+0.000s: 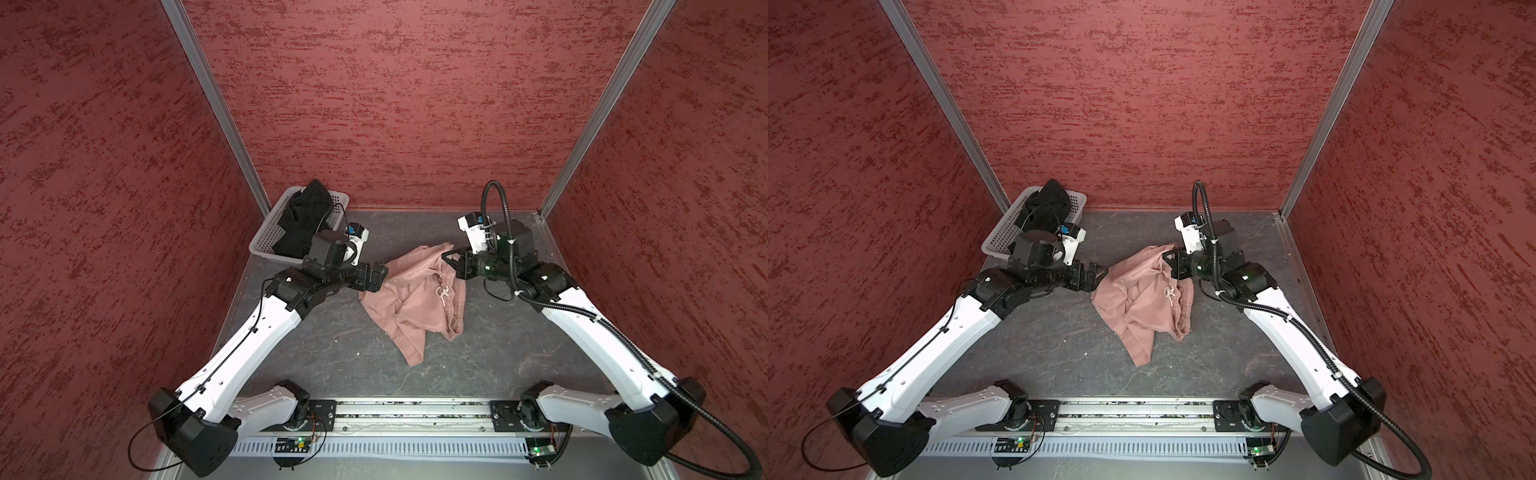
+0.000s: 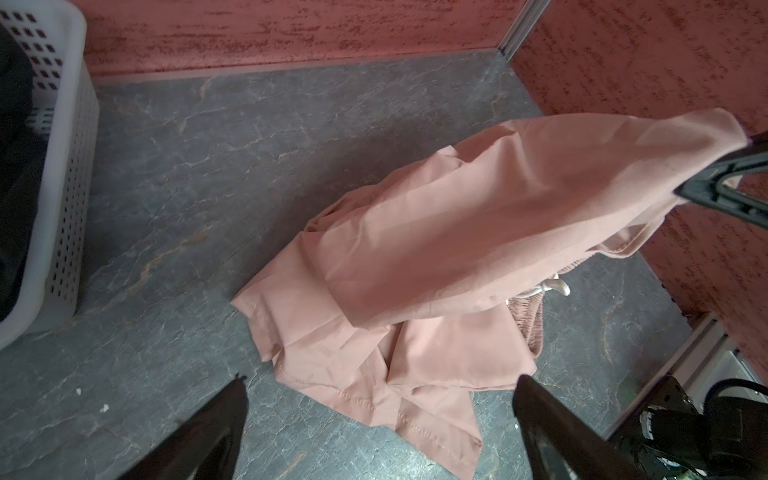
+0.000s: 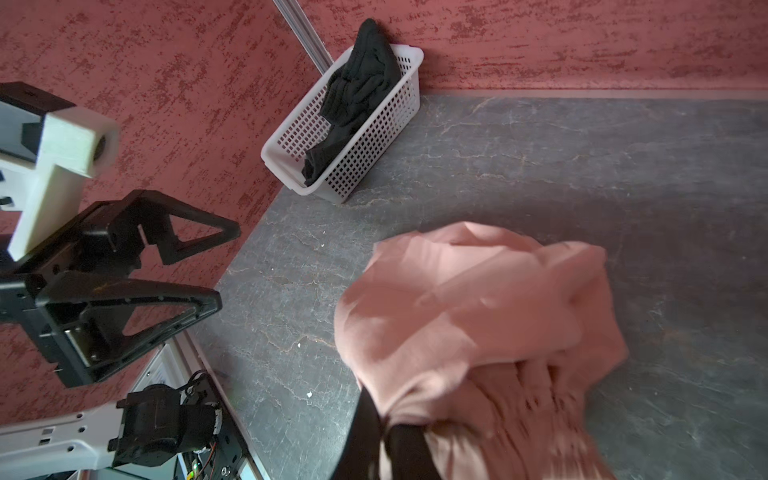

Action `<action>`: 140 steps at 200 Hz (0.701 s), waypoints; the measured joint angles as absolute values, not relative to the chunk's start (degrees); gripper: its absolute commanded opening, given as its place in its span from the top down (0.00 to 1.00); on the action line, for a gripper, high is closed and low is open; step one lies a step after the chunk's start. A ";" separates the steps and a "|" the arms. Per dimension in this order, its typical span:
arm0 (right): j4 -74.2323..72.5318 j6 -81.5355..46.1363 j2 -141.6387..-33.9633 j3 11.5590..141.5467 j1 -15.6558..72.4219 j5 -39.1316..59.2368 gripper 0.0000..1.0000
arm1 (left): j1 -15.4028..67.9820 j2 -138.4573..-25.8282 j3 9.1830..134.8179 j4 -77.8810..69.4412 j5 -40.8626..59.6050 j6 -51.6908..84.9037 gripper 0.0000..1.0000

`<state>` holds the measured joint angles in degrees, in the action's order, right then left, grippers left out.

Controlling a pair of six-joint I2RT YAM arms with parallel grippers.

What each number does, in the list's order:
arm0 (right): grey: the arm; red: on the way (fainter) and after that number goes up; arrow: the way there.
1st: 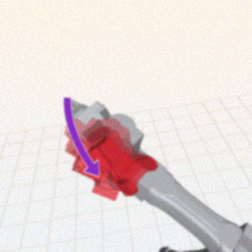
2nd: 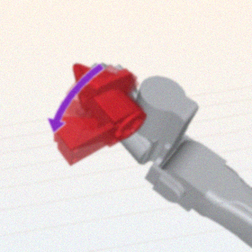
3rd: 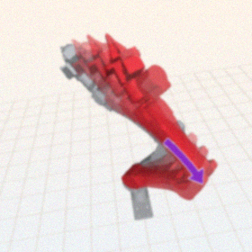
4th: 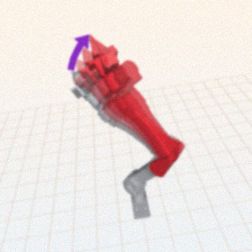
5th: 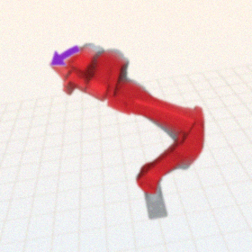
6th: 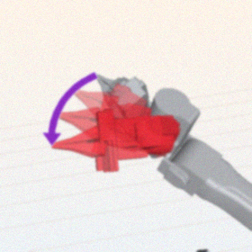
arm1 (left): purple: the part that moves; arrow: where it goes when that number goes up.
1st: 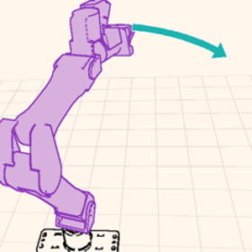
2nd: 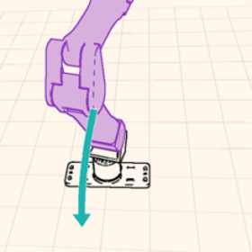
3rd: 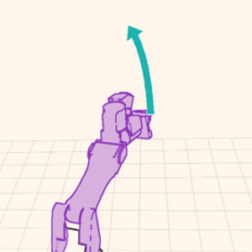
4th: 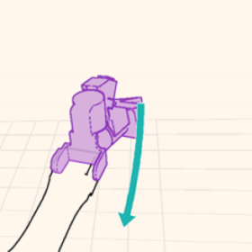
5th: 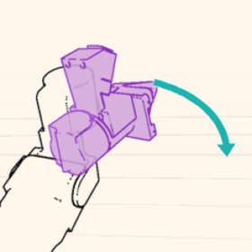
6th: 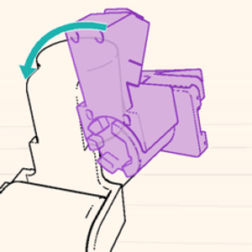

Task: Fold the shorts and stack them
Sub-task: 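Grasp the elastic waistband of the shorts with both grippers at its two ends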

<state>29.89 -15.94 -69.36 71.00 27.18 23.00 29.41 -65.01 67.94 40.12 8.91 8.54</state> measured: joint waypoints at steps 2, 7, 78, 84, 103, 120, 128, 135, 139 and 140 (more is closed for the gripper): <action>29.87 -15.94 -69.47 71.26 27.16 23.38 1.00 | 29.41 -64.95 67.94 40.12 9.17 8.36 0.00; 29.76 -15.99 -69.95 71.83 27.22 24.25 1.00 | 29.41 -64.77 67.92 40.16 10.00 7.90 0.00; 24.86 -15.70 -101.12 80.73 35.66 31.64 0.39 | 30.68 -59.40 63.02 42.30 14.26 5.02 0.01; 25.15 -15.51 -101.78 80.73 36.12 31.55 0.33 | 30.79 -59.02 62.54 42.72 13.85 4.58 0.01; 24.99 -15.09 -99.55 80.71 35.92 30.48 0.28 | 31.20 -59.11 61.34 43.46 12.23 3.09 0.01; 24.77 -14.52 -93.21 79.99 34.39 28.03 0.27 | 31.62 -61.17 61.14 43.33 10.72 1.37 0.01; 24.93 -14.31 -89.06 79.02 33.45 25.45 0.26 | 31.77 -62.72 61.23 43.03 9.96 0.71 0.01; 25.17 -14.04 -85.91 78.11 32.97 23.18 0.26 | 31.86 -64.73 61.58 42.83 9.23 0.23 0.00; 25.39 -13.91 -84.03 77.41 32.67 21.54 0.26 | 31.90 -65.71 61.91 42.76 8.95 0.05 0.01; 25.58 -13.87 -83.29 77.10 32.53 20.93 0.26 | 31.90 -66.00 62.00 42.72 8.91 0.01 0.01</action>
<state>25.58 -13.87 -83.29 77.10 32.53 20.93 31.90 -66.00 62.00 42.72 8.91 0.01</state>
